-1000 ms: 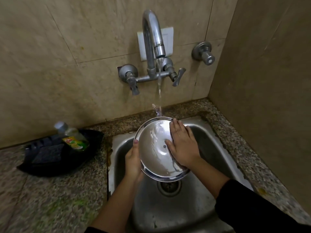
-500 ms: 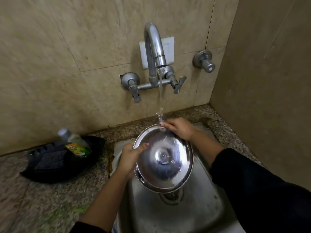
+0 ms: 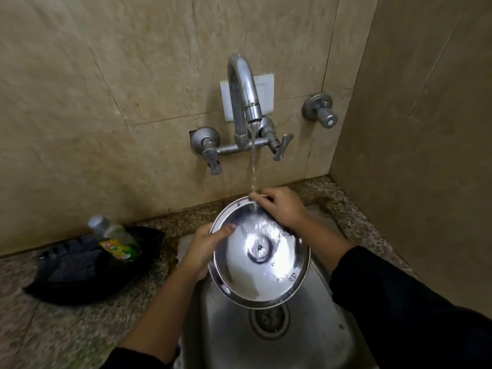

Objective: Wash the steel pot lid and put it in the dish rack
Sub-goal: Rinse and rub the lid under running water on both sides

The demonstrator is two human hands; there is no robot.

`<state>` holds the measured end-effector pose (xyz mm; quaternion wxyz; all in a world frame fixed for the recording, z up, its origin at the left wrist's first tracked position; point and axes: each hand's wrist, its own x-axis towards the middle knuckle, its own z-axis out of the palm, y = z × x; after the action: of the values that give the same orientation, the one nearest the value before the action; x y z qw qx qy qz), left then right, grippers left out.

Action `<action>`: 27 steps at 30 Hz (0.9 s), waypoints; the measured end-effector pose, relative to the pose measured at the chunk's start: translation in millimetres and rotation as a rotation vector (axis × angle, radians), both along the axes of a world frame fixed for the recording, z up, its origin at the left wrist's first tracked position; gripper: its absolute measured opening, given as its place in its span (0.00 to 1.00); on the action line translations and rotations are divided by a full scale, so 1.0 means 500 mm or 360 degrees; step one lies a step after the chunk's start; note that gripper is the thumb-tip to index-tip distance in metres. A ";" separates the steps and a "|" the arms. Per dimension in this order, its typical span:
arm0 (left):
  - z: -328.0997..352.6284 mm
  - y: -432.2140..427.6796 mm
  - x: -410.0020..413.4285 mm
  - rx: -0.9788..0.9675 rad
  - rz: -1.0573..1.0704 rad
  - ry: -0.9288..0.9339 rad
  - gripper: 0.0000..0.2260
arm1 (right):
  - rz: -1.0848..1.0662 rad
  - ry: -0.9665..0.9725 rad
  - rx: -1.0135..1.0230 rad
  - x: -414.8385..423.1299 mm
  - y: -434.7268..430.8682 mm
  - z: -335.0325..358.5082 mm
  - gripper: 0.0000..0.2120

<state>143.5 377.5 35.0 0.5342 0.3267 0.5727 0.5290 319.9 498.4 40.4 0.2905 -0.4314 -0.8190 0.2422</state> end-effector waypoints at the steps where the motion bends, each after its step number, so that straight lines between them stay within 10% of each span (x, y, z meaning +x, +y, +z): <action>1: 0.005 0.006 0.000 -0.0025 -0.0106 0.0027 0.07 | 0.0101 -0.0114 0.0072 -0.015 -0.008 0.007 0.20; 5: 0.016 0.021 0.009 0.0037 -0.0266 0.0126 0.07 | 0.0439 -0.0438 0.0347 -0.062 -0.020 0.023 0.19; 11: -0.001 0.010 -0.021 -0.0052 0.0013 -0.0076 0.08 | 0.0082 0.0318 -0.0366 -0.010 0.028 0.000 0.23; 16: 0.029 0.035 -0.013 0.0009 -0.0430 0.0292 0.08 | 0.0545 -0.0182 -0.0200 -0.065 -0.026 0.049 0.13; 22: 0.008 0.006 -0.033 -0.0041 0.0047 0.0018 0.06 | 0.0068 0.0627 -0.0700 0.007 0.027 -0.012 0.15; 27: 0.028 0.026 -0.004 0.0001 -0.0381 0.0283 0.08 | 0.0376 0.0092 -0.0312 -0.059 -0.020 0.003 0.13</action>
<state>141.2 390.2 48.8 0.5407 0.4383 0.5746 0.4306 290.3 488.3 41.7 0.2399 -0.3513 -0.8278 0.3657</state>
